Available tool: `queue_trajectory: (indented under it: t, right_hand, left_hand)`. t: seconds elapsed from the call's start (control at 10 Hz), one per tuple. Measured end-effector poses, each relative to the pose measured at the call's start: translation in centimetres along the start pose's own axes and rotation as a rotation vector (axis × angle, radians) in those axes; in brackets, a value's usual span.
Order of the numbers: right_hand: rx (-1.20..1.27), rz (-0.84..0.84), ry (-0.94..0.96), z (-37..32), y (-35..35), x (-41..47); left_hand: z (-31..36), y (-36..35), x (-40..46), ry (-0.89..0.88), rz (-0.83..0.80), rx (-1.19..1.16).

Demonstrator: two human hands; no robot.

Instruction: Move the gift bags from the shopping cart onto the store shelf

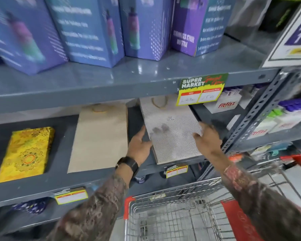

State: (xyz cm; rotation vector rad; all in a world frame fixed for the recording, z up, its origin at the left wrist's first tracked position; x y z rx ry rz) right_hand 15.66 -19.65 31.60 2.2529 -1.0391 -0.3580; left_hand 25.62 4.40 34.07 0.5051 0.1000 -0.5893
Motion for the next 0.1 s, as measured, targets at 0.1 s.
queue_trajectory:
  t: [0.1]
  right_hand:
    - [0.013, 0.017, 0.280, -4.56, -0.39, -9.03]
  left_hand:
    - [-0.76, 4.28, -6.07, -0.173, 0.122, 0.148]
Point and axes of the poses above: each hand's wrist, its own x-axis towards the middle knuckle, its own y-axis out of the back of the hand, z = x × y, the point moved 3 cm from there along x, towards the middle knuckle, and after that the axes turned 15 degrees about x, right-handed, at the moved point
